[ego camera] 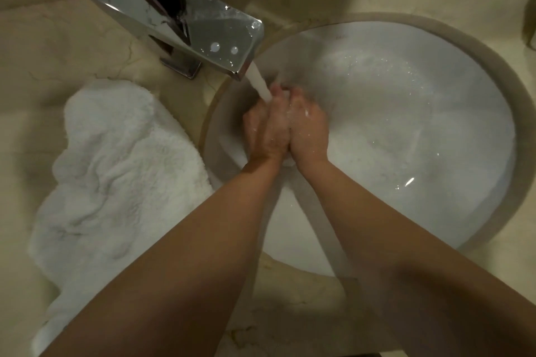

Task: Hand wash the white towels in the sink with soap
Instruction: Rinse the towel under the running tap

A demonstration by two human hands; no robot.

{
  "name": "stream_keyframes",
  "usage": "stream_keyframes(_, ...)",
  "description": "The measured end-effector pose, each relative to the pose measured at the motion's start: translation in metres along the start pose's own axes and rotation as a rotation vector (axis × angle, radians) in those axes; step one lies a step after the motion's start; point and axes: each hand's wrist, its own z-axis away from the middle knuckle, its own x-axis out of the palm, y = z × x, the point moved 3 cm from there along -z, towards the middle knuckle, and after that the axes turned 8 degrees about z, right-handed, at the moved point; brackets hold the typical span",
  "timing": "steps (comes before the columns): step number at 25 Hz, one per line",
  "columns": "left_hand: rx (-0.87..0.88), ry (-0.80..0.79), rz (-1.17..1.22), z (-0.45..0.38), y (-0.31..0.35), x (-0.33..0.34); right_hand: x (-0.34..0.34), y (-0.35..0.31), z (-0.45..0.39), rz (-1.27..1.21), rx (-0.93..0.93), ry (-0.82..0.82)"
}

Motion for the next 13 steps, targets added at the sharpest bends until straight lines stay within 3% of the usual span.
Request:
stream_keyframes(3, -0.061, -0.031, -0.025, -0.006, -0.007, 0.005, 0.007, 0.012, -0.007, -0.053, 0.102, 0.052)
stream_keyframes(5, -0.038, -0.013, 0.039, -0.010, -0.011, 0.006, 0.006, 0.017, -0.009, -0.031, 0.054, 0.126)
stream_keyframes(8, 0.042, 0.090, -0.121, -0.016, -0.009, 0.007, 0.001, 0.013, -0.015, -0.011, -0.035, 0.170)
stream_keyframes(13, 0.116, 0.162, -0.174, -0.025, -0.015, 0.010, -0.003, 0.009, -0.029, 0.243, -0.068, 0.046)
